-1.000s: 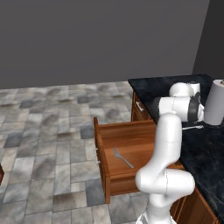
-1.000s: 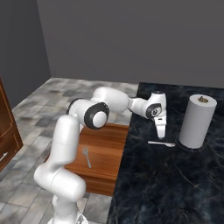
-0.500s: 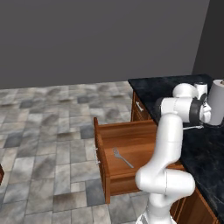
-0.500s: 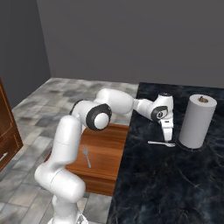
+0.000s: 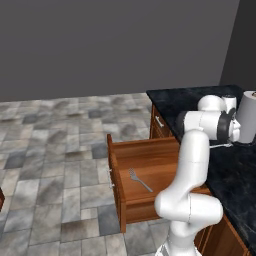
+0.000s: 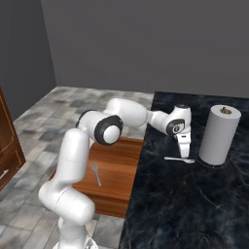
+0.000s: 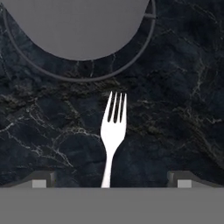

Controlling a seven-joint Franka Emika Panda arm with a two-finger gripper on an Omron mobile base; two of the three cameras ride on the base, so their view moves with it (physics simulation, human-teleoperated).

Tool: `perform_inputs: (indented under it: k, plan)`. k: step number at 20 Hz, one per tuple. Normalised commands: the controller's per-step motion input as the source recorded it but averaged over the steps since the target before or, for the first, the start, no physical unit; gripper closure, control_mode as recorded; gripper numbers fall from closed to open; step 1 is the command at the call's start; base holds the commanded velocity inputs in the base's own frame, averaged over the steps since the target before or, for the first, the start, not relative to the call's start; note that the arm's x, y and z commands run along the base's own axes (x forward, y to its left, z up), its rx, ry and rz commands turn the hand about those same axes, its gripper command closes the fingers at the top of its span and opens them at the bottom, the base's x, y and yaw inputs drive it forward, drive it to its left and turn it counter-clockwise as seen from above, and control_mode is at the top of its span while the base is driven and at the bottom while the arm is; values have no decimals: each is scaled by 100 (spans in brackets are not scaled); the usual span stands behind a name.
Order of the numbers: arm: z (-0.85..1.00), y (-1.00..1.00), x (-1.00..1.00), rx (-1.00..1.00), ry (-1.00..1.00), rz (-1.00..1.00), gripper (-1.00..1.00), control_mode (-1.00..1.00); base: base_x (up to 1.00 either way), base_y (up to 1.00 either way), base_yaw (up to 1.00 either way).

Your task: Organize the utensils by type. Pick up the wooden spoons from the counter and place them in the open cabinet. Then pick up the metallic utensils from the counter and place them in the open drawer.

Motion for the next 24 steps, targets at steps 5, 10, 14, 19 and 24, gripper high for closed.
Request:
perform_inputs:
  k: [5, 10, 14, 19, 24]
  plan:
    - [-8, 0, -18, 0, 1, 0, -100, -100, 0, 0, 0]
    - [-18, -1, 15, 0, 0, 0, -100, -100, 0, 0, 0]
    - [-21, 0, 35, 2, 2, 0, -100, -100, 0, 0, 0]
    - [-23, -2, 16, 5, 8, 0, -100, -100, 0, 0, 0]
    - [-18, -8, 0, 6, 1, 0, -100, -100, 0, 0, 0]
